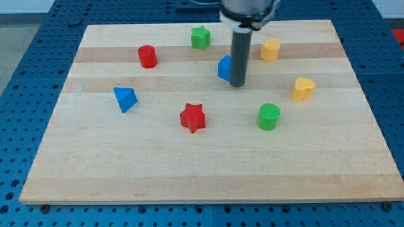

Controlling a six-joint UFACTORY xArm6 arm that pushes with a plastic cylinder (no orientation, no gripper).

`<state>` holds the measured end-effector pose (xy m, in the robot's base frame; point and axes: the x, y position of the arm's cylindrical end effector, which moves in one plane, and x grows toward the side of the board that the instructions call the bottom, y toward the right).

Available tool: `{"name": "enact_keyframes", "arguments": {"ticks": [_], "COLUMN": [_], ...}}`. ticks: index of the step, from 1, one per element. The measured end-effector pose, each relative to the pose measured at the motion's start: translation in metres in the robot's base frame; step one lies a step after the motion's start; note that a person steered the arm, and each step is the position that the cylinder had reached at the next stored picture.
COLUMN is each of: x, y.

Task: Move the red star closer to the yellow heart

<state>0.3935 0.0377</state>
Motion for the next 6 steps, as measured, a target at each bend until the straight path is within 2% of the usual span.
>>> {"name": "enact_keyframes", "arguments": {"ticks": [2, 3, 6], "x": [0.031, 0.074, 0.128], "y": [-0.077, -0.095, -0.159]}}
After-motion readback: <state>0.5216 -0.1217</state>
